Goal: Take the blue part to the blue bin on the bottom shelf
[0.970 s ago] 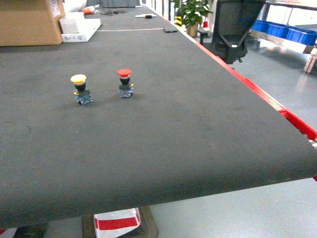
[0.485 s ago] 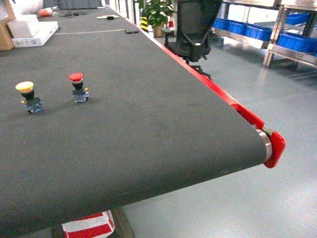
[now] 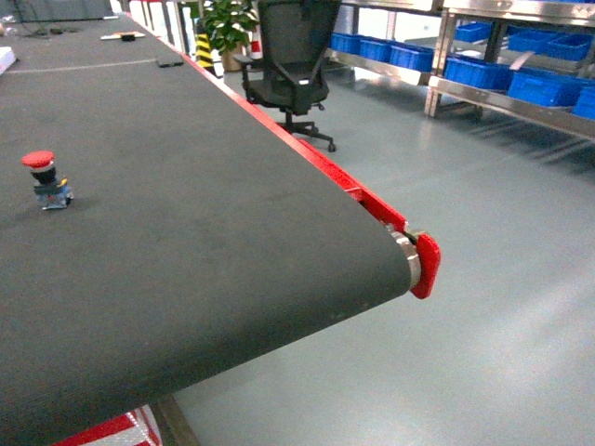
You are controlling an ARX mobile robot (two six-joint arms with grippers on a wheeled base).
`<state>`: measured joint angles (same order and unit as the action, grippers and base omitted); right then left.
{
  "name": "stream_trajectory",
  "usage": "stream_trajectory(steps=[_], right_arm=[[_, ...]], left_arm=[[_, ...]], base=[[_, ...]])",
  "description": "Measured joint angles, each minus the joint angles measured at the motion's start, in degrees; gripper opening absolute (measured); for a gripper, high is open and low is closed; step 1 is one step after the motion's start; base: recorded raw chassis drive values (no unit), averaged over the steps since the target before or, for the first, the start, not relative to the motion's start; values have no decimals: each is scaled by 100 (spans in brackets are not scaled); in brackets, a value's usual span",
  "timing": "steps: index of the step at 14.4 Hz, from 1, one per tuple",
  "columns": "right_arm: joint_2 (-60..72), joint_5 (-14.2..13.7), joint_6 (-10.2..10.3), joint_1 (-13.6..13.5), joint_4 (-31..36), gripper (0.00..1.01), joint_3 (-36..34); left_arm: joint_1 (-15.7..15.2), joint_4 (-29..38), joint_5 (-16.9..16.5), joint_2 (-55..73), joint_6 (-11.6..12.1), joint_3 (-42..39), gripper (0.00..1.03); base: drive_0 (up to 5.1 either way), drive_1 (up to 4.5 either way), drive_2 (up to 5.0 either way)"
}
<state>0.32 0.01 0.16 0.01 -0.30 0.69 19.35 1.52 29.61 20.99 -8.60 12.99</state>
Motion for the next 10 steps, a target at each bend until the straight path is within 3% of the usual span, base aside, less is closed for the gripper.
stream_trajectory(steps=[10], right_arm=[[0, 0, 0, 0, 0, 98, -2]], left_arm=[[0, -2, 2, 0, 0, 0, 43]], base=[[-165, -165, -165]])
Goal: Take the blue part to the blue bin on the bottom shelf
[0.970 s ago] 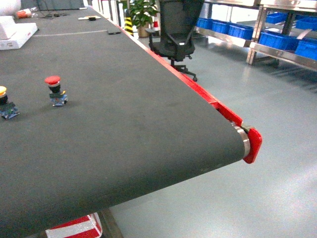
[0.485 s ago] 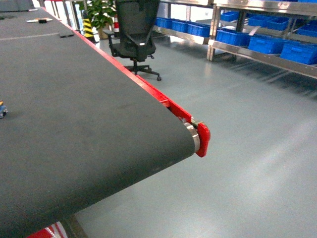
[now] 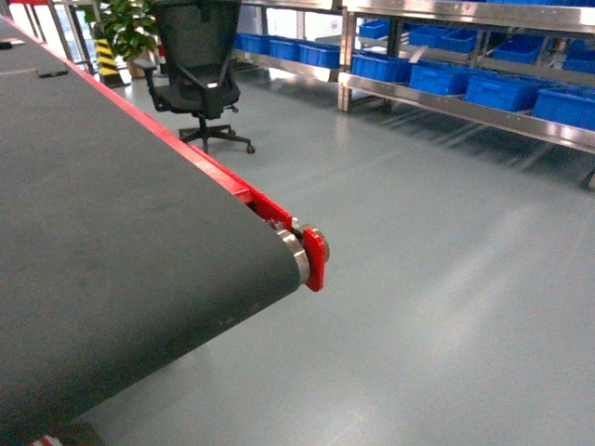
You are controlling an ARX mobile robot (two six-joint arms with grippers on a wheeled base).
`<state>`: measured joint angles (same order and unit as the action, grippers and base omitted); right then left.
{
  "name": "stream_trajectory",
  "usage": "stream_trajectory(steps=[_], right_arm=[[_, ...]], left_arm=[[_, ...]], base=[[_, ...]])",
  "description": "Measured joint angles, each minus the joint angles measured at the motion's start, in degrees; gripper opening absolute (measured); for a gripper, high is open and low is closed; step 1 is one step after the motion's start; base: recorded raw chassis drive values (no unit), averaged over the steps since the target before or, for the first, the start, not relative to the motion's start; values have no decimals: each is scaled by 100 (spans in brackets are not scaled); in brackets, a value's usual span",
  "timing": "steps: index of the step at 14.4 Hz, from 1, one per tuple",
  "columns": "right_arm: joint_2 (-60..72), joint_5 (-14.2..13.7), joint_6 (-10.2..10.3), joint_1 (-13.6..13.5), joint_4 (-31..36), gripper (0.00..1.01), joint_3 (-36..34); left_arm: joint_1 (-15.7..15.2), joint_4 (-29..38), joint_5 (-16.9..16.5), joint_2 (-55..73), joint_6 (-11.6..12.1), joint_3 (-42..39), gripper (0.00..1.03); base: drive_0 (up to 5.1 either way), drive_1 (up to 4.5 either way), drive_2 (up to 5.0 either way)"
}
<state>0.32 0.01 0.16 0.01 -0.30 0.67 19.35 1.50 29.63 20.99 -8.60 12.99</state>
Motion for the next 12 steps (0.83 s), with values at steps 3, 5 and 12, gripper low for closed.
stream_trajectory(steps=[3, 5, 12], right_arm=[[0, 0, 0, 0, 0, 98, 0], [0, 0, 0, 0, 0, 98, 0], [0, -2, 0, 0, -2, 98, 2]], left_arm=[[0, 0, -4, 0, 0, 0, 43], [0, 0, -2, 0, 0, 0, 43], [0, 0, -2, 0, 0, 0, 43]], base=[[-161, -161, -161], [-162, -162, -162], [-162, -162, -162]])
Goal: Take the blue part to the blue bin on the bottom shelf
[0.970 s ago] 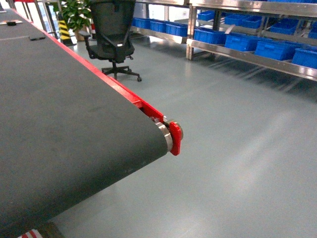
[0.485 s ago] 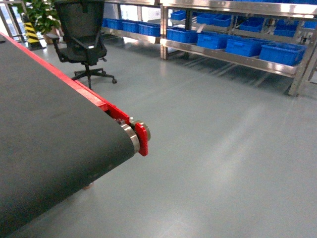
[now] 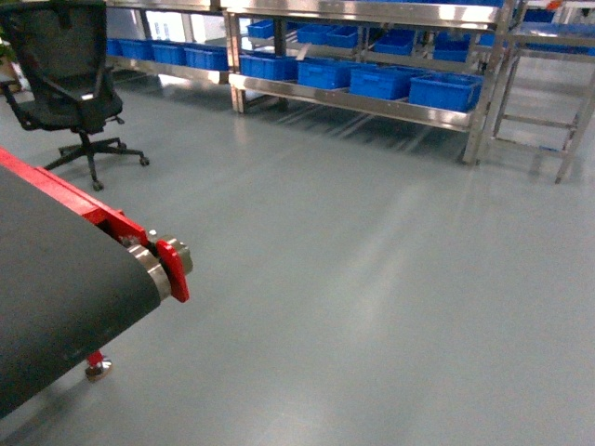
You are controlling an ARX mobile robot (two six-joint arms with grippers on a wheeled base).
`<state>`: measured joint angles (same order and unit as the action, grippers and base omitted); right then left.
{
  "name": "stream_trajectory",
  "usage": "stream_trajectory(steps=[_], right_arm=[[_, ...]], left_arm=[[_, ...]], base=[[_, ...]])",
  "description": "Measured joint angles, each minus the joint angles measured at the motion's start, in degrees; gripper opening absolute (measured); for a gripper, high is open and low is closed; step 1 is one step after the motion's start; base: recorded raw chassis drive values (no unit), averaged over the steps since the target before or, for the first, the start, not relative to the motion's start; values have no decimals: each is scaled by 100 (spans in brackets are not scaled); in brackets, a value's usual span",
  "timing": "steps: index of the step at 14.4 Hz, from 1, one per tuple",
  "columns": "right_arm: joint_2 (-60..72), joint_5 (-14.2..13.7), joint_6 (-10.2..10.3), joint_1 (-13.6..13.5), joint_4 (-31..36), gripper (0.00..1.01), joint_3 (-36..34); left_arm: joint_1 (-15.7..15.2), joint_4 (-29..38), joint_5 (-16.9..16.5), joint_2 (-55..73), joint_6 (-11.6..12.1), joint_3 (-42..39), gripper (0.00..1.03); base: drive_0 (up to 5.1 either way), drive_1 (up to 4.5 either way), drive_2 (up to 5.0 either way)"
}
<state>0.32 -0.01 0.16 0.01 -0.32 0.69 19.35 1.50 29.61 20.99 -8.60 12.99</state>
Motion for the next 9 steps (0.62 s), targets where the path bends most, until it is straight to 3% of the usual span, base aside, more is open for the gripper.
stream_trajectory(steps=[9], right_arm=[[0, 2, 0, 0, 0, 98, -2]], left_arm=[[0, 0, 0, 2, 0, 0, 43]], base=[[-160, -160, -160]])
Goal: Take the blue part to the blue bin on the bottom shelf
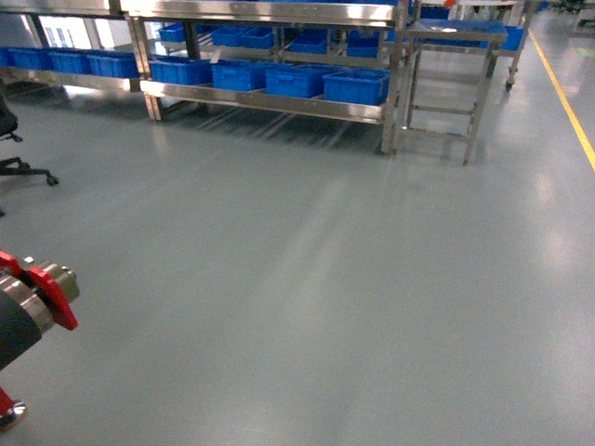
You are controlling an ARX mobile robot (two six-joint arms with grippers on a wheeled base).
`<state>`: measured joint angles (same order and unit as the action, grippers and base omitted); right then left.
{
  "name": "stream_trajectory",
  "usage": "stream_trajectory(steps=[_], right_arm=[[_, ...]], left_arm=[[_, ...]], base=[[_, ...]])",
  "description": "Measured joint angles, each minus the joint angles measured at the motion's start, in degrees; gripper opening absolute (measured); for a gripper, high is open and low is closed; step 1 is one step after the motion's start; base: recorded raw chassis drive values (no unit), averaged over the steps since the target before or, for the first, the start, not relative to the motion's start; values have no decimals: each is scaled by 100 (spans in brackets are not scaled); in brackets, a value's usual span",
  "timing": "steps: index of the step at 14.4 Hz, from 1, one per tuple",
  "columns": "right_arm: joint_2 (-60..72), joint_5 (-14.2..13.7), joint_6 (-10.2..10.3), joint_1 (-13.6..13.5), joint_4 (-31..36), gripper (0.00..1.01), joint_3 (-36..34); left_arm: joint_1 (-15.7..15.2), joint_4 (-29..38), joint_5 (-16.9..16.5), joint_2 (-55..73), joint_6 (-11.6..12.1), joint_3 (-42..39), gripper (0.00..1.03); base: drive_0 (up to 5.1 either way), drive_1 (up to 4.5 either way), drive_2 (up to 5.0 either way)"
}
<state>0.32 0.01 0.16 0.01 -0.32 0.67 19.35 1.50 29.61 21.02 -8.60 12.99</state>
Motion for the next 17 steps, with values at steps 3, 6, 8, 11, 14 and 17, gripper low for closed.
stream_trajectory(steps=[3, 6, 8, 11, 14, 17], right_arm=[[0, 0, 0, 0, 0, 98, 0], [0, 0, 0, 0, 2, 98, 0], [0, 0, 0, 0, 2, 98, 0], [0, 0, 0, 0, 2, 98, 0], [0, 0, 0, 0, 0, 98, 2], [0, -2, 0, 0, 0, 98, 0]], left_arm=[[0, 0, 0, -2, 0, 0, 43], [0, 0, 0, 0, 0, 0, 43], [0, 0, 0, 0, 0, 0, 43], [0, 0, 0, 0, 0, 0, 43], [0, 0, 0, 0, 0, 0, 43], [2, -7, -15, 15, 0, 0, 43]], base=[[-158, -158, -158], [-163, -163, -163], [-152, -152, -152], [-171, -171, -171], [-154, -154, -154], [-62, -62, -62]])
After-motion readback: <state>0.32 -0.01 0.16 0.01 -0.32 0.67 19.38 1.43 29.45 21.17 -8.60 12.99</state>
